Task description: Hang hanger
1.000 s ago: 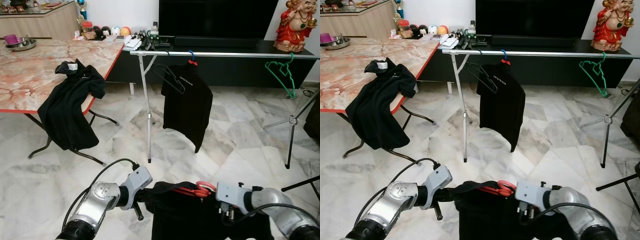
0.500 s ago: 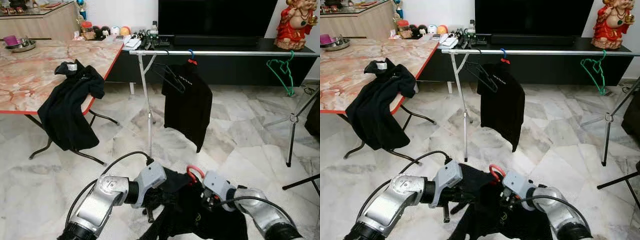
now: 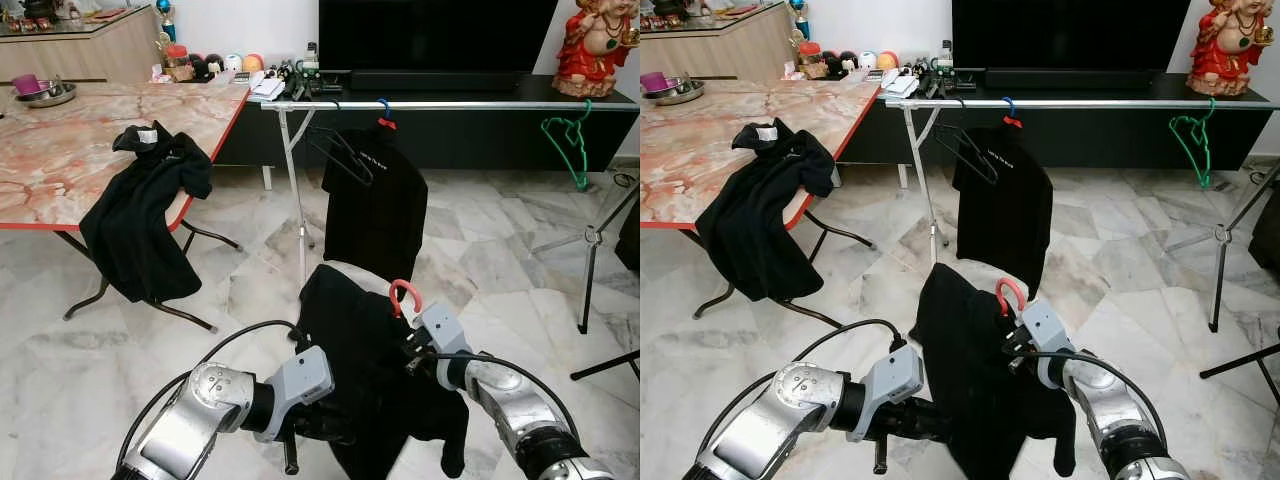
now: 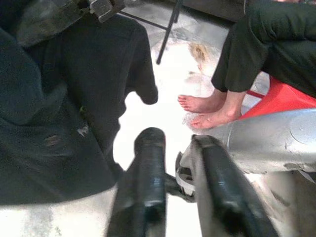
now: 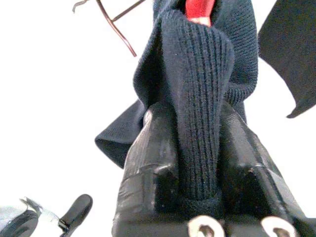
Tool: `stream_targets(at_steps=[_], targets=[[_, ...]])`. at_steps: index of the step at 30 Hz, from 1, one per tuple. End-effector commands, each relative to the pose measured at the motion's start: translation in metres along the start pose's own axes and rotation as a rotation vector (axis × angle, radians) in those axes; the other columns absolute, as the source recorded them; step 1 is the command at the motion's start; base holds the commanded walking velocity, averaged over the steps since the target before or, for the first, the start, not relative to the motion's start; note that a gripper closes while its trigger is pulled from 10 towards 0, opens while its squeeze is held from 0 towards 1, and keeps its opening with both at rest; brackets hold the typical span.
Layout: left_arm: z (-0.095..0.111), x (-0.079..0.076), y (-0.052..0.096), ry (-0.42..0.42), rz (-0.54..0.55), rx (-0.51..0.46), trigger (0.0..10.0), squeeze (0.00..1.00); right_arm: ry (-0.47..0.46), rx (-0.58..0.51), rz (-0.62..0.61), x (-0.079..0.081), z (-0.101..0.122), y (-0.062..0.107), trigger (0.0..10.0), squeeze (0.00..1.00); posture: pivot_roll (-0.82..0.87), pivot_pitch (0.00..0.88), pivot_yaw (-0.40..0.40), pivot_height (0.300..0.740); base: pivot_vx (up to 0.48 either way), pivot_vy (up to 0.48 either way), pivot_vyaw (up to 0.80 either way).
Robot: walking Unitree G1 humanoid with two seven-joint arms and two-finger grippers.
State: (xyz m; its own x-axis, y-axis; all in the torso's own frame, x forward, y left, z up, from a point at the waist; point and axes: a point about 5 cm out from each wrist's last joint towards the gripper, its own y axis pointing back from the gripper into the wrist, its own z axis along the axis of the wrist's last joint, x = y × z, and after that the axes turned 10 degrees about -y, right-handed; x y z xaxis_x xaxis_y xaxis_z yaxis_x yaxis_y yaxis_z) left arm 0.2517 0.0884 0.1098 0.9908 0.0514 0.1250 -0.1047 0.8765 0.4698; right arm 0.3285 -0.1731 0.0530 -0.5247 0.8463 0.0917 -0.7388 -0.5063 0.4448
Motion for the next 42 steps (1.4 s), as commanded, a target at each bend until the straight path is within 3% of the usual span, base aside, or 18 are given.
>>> stream_targets(at_steps=[1,4,6,7,10,14,17,22,27,37,38,40,41,42], targets=[[0.000,-0.003,0.000,0.002,-0.019,0.004,10.0,1.00,0.023,-0.070,-0.010,-0.002,0.017,-0.001,0.0,0.00,0.08,0.017,0.016,0.740,0.000,0.000,0.00],[-0.001,-0.002,0.001,0.004,-0.007,0.010,10.0,1.00,0.048,-0.078,0.036,0.000,0.017,0.000,0.0,0.00,0.08,0.013,0.018,0.740,0.000,0.000,0.00],[-0.003,-0.001,0.003,0.007,0.007,0.018,10.0,1.00,0.093,-0.060,0.103,0.004,0.014,0.002,0.0,0.00,0.08,0.007,0.018,0.740,0.000,0.000,0.00],[-0.006,0.000,0.007,0.008,0.012,0.031,10.0,1.00,0.180,-0.013,0.175,0.006,0.007,0.006,0.0,0.00,0.08,0.005,0.017,0.740,0.000,0.000,0.00],[-0.007,0.000,0.009,0.009,0.014,0.037,10.0,1.00,0.211,0.014,0.195,0.006,0.003,0.008,0.0,0.00,0.08,0.000,0.013,0.740,0.000,0.000,0.00],[-0.011,0.001,0.011,0.015,0.020,0.054,10.0,1.00,0.373,0.208,0.452,0.007,-0.023,0.030,0.0,0.00,0.08,0.000,0.009,0.740,0.000,0.000,0.00],[-0.016,0.003,0.010,0.024,0.033,0.071,10.0,1.00,0.425,0.268,0.512,0.004,-0.030,0.038,0.0,0.00,0.08,0.000,0.001,0.740,0.000,0.000,0.00],[-0.019,0.005,0.004,0.037,0.032,0.075,10.0,1.00,0.430,0.282,0.595,0.004,-0.031,0.045,0.0,0.00,0.08,0.000,-0.006,0.740,0.000,0.000,0.00],[-0.034,0.006,-0.003,0.080,0.038,0.104,10.0,1.00,0.419,0.233,0.654,0.011,-0.021,0.040,0.0,0.00,0.08,0.000,-0.008,0.740,0.000,0.000,0.00],[-0.040,0.018,-0.016,0.102,0.128,0.102,10.0,1.00,0.426,0.244,0.764,0.025,-0.024,0.038,0.0,0.00,0.08,0.000,-0.023,0.740,0.000,0.000,0.00],[-0.040,0.019,-0.018,0.100,0.137,0.100,10.0,0.34,0.425,0.237,0.776,0.027,-0.023,0.037,0.0,0.00,0.08,0.000,-0.023,0.740,0.000,0.000,0.00],[-0.040,0.019,-0.019,0.102,0.133,0.096,10.0,0.34,0.426,0.232,0.782,0.028,-0.022,0.037,0.0,0.00,0.08,0.000,-0.023,0.740,0.000,0.000,0.00],[-0.041,0.017,-0.021,0.107,0.115,0.095,10.0,0.00,0.424,0.217,0.771,0.028,-0.020,0.035,0.0,0.00,0.08,0.000,-0.023,0.740,0.000,0.000,0.00],[-0.041,0.016,-0.022,0.111,0.102,0.095,10.0,0.00,0.423,0.207,0.763,0.029,-0.019,0.034,0.0,0.00,0.08,0.000,-0.023,0.740,0.000,0.000,0.00]])
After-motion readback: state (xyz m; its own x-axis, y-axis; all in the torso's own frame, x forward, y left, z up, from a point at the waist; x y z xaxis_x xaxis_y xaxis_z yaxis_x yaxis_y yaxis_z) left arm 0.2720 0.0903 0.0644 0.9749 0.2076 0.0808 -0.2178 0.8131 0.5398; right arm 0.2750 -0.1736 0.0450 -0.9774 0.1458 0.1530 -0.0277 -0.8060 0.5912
